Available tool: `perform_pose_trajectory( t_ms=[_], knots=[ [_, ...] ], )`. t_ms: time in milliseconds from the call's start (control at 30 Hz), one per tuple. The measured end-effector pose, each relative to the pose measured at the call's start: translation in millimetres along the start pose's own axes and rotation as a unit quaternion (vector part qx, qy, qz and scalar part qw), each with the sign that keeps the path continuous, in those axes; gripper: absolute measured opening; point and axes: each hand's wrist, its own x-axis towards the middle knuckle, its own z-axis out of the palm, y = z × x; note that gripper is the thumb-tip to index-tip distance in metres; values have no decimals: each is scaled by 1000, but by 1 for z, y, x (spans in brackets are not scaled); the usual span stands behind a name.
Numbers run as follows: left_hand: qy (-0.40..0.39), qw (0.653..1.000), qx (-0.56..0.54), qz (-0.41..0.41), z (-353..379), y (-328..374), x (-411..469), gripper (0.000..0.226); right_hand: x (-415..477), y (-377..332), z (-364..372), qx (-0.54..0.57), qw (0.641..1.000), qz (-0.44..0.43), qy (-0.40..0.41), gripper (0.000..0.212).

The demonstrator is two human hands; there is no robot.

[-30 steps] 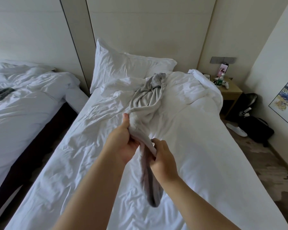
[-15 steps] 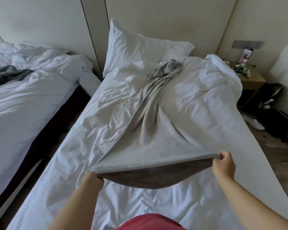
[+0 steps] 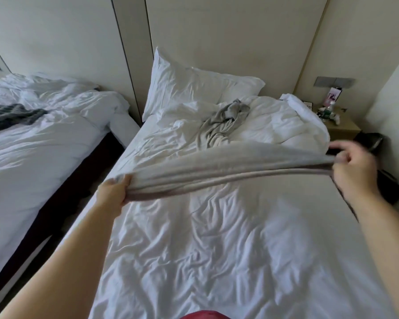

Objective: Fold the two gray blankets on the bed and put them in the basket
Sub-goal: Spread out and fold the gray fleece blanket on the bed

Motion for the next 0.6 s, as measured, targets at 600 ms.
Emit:
perform_pose_trajectory(
  t_ms=[600],
  knots=[
    [-182, 866, 385, -261, -11, -229, -83, 18, -240, 187, 47, 198, 785, 571, -136, 22]
  ],
)
